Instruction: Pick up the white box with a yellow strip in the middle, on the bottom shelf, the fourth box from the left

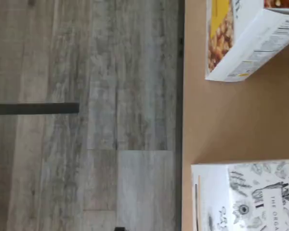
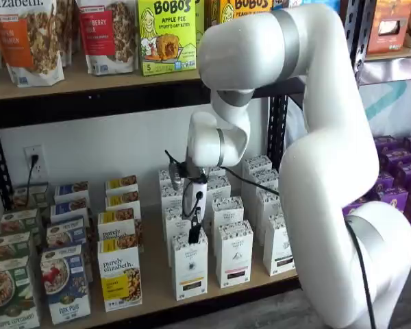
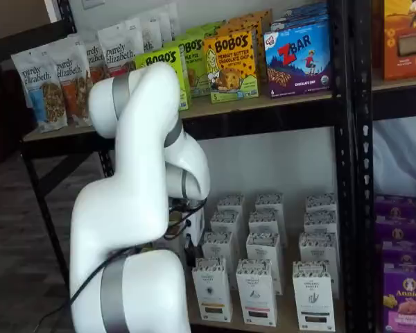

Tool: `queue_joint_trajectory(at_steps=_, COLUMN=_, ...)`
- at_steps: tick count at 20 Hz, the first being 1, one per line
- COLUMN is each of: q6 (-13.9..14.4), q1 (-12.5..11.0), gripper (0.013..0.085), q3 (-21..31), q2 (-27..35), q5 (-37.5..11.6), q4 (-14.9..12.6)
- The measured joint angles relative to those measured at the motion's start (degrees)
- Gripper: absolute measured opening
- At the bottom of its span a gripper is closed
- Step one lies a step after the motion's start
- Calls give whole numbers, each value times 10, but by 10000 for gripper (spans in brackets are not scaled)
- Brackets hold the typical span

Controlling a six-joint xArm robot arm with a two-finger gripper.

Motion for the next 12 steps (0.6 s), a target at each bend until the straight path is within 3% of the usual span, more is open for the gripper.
queue_joint_trajectory(at_steps=12, q6=10, q1=-12, gripper=850, q3=-81, q2=85, q5=2, q4=-25)
